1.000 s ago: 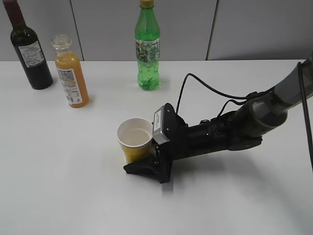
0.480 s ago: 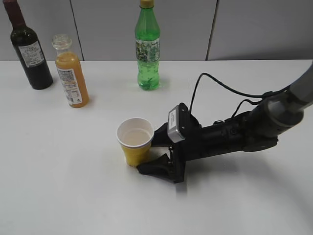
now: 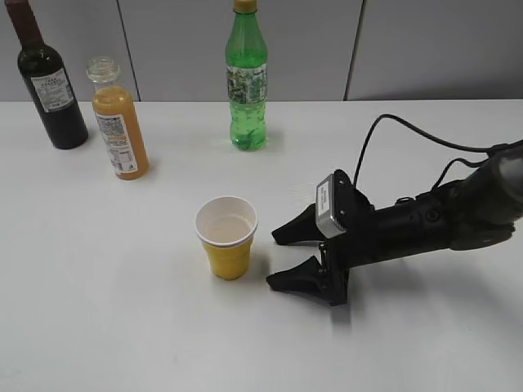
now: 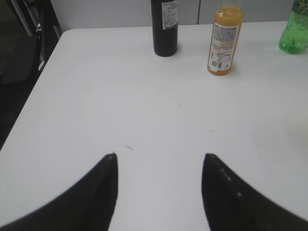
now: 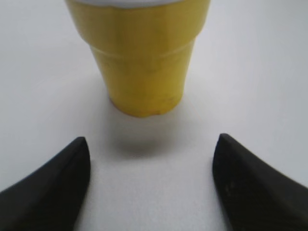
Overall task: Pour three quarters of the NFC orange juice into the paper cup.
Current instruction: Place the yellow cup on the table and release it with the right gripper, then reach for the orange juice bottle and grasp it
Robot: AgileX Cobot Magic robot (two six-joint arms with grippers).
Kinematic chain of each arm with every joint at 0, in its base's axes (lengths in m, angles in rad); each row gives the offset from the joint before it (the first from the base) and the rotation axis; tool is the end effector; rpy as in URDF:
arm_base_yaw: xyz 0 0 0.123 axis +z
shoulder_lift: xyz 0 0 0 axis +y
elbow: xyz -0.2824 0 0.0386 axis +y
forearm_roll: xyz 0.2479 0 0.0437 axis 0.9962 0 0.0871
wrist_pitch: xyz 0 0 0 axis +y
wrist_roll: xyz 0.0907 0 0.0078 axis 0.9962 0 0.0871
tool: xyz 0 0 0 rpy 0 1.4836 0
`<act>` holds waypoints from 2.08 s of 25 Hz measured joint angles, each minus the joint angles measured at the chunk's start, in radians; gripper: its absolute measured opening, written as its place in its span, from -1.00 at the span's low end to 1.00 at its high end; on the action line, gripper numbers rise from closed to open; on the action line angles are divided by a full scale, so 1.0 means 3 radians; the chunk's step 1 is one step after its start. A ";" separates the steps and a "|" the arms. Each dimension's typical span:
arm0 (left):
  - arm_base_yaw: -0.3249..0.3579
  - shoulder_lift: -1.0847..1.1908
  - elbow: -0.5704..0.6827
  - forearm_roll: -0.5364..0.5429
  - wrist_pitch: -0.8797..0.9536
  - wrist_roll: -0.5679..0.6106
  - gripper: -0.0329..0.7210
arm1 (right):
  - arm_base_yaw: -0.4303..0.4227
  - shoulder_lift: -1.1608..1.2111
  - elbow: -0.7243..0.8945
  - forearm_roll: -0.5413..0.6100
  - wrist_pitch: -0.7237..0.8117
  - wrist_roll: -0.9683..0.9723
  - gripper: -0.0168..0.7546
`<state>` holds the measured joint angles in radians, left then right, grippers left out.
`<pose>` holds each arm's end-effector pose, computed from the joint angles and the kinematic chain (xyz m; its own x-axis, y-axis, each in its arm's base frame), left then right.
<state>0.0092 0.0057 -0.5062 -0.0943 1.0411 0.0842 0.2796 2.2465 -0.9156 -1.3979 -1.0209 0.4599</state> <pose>-0.0040 -0.0074 0.2808 -0.4336 0.0323 -0.9005 0.0798 0.9968 -0.0026 0.3019 0.1662 0.0479 -0.1291 -0.4376 -0.8898 -0.9896 0.1140 0.0876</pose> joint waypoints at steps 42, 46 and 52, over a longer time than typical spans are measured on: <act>0.0000 0.0000 0.0000 0.0000 0.0000 0.0000 0.21 | -0.0339 -0.1829 -0.1644 0.4547 0.7247 -0.1803 0.58; 0.0000 0.0000 0.0000 0.0000 0.0000 0.0000 0.21 | -0.0583 -0.2084 -0.1467 0.4679 0.7339 -0.1834 0.58; 0.0000 0.0000 0.0000 -0.0003 0.0000 0.0000 0.21 | -0.0649 -0.2860 -0.0783 0.4660 0.7322 -0.1843 0.58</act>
<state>0.0092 0.0057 -0.5062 -0.0952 1.0411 0.0842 0.0849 1.3885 -1.1506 0.0000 1.1758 -0.0930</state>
